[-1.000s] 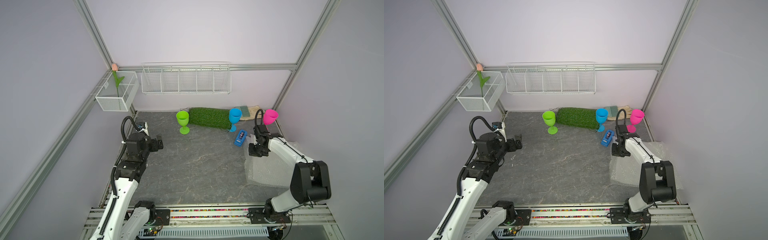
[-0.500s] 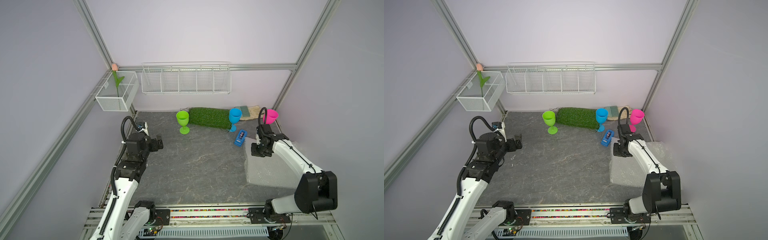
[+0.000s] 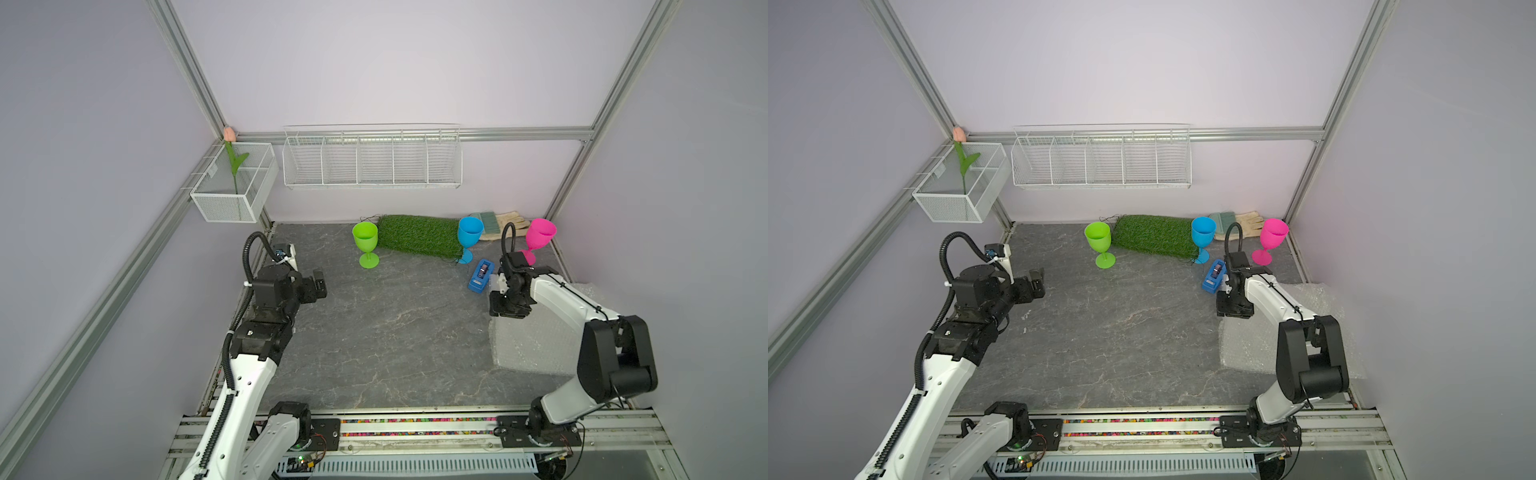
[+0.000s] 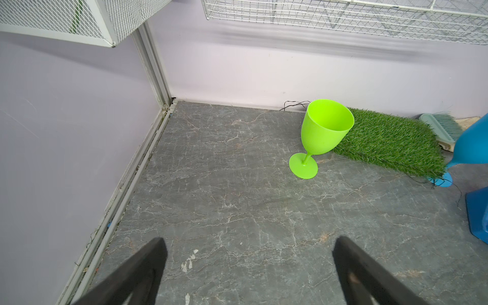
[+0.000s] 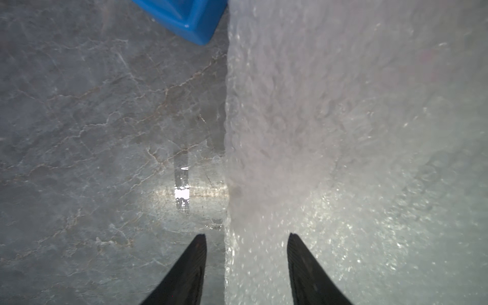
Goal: Wrap wine glasses in bubble wrap
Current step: Pick up the bubble wrap from the bubble wrap, then place the bubble wrap at the center of the board.
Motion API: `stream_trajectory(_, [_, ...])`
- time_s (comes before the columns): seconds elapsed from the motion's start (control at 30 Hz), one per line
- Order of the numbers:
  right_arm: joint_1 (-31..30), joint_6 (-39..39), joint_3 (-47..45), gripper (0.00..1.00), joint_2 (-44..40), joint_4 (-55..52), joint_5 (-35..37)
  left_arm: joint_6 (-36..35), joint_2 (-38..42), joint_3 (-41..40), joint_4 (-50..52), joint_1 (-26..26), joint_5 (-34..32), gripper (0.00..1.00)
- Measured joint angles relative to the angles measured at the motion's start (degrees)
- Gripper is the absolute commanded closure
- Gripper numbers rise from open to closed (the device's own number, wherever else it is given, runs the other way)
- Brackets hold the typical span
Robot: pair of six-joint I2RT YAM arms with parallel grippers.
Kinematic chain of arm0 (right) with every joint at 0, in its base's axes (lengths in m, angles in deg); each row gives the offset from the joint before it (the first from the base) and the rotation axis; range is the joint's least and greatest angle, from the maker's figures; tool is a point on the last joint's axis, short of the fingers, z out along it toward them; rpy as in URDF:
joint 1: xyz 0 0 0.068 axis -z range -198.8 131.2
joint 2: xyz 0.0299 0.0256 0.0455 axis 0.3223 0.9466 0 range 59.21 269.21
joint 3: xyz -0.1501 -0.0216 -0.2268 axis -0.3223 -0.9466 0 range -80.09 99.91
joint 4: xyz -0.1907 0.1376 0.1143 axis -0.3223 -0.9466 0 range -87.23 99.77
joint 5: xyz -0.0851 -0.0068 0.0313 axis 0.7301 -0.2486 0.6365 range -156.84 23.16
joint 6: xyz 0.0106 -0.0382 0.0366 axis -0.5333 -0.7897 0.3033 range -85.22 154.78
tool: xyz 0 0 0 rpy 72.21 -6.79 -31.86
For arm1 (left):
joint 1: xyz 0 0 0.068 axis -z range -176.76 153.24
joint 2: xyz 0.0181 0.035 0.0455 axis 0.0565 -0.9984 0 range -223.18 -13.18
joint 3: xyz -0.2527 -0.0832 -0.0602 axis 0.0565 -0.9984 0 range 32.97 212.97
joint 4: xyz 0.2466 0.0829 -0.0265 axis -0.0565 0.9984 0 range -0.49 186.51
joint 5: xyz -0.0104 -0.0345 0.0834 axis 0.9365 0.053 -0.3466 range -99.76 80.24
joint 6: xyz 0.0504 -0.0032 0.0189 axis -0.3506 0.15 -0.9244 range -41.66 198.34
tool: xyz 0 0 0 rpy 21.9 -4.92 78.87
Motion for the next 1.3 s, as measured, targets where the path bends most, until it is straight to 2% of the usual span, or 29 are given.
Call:
stream_trajectory(0.17, [0.00,-0.15,0.00,0.79,1.62,0.09,1.99,-0.02,-0.22,0.00,0.00,0.00,0.00,0.00])
stream_trajectory(0.3, [0.00,0.44,0.00,0.93,1.40,0.00,3.37,-0.02,-0.35,0.00,0.00,0.00,0.00,0.00])
stream_trajectory(0.6, [-0.33,0.48,0.55,0.93,-3.21,-2.40,5.27,-0.02,-0.33,0.00,0.00,0.00,-0.13,0.00])
stream_trajectory(0.8, [-5.57,1.55,4.37,0.93,-8.17,-7.58,7.78,0.70,-0.35,0.02,0.13,0.00,-1.01,0.00])
stream_trajectory(0.93, [-11.61,4.96,7.26,0.93,-10.21,-8.55,3.93,2.86,-0.48,0.33,0.28,0.00,-1.09,0.01])
stream_trajectory(1.07, [-20.31,10.82,9.16,0.93,-9.09,-4.81,-2.40,5.14,-1.66,1.97,1.70,0.00,-0.68,0.10])
stream_trajectory(1.3, [-33.79,21.44,15.72,0.93,2.27,6.95,-8.90,10.34,-3.85,3.43,3.23,0.02,6.40,0.14])
